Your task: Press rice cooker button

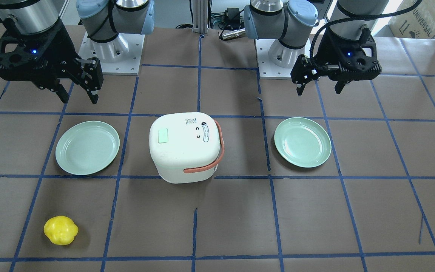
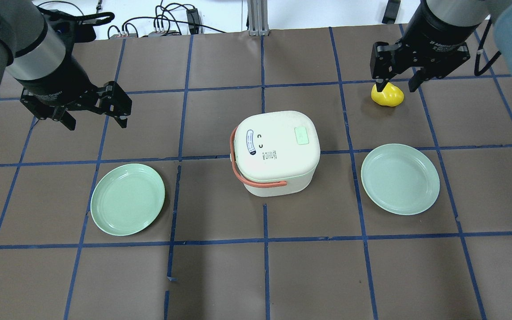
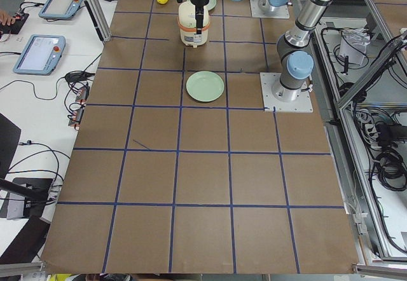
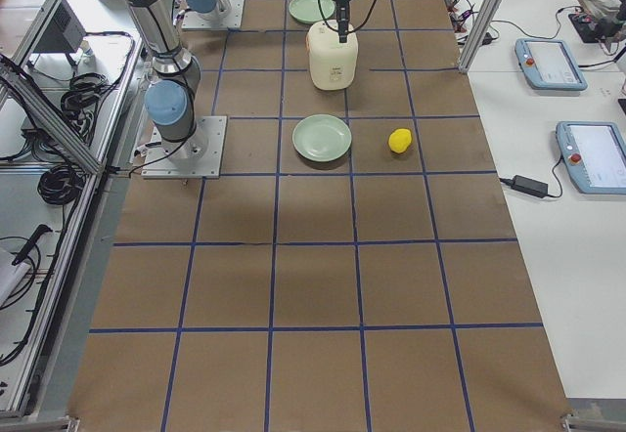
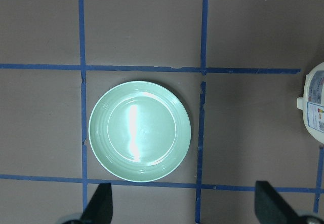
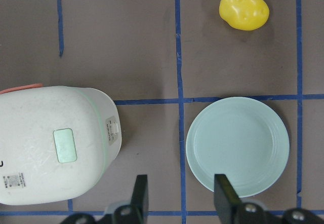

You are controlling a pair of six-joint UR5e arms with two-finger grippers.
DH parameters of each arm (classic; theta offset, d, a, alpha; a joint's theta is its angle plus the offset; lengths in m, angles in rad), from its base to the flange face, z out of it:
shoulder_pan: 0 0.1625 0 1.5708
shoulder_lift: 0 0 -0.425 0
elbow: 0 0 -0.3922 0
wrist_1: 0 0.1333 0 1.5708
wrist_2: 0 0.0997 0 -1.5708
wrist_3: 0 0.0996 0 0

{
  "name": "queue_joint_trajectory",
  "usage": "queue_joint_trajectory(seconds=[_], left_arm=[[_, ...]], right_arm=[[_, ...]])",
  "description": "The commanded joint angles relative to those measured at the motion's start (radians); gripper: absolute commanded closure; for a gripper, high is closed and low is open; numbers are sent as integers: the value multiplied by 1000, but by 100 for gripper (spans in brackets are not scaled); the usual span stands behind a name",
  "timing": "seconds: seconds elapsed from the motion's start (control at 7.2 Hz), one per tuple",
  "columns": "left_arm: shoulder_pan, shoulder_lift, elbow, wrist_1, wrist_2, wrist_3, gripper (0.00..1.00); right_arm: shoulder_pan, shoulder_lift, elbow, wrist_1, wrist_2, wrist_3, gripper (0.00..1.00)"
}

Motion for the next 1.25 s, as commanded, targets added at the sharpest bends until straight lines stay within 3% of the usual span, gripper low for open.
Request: queue_joint_trajectory(seconds=[0.0, 0.42, 0.83, 1.11], left_arm=[[0, 0, 0, 0, 0, 0, 0], [0, 0, 0, 1, 0, 0, 0], [0, 0, 0, 0, 0, 0, 0], [0, 0, 0, 0, 0, 0, 0]], right_arm=[[0, 4, 8, -1, 139, -21, 92], [6, 16, 57, -6, 310, -49, 92], [66, 61, 157, -201, 355, -58, 91], [75, 82, 168, -231, 377, -61, 89]])
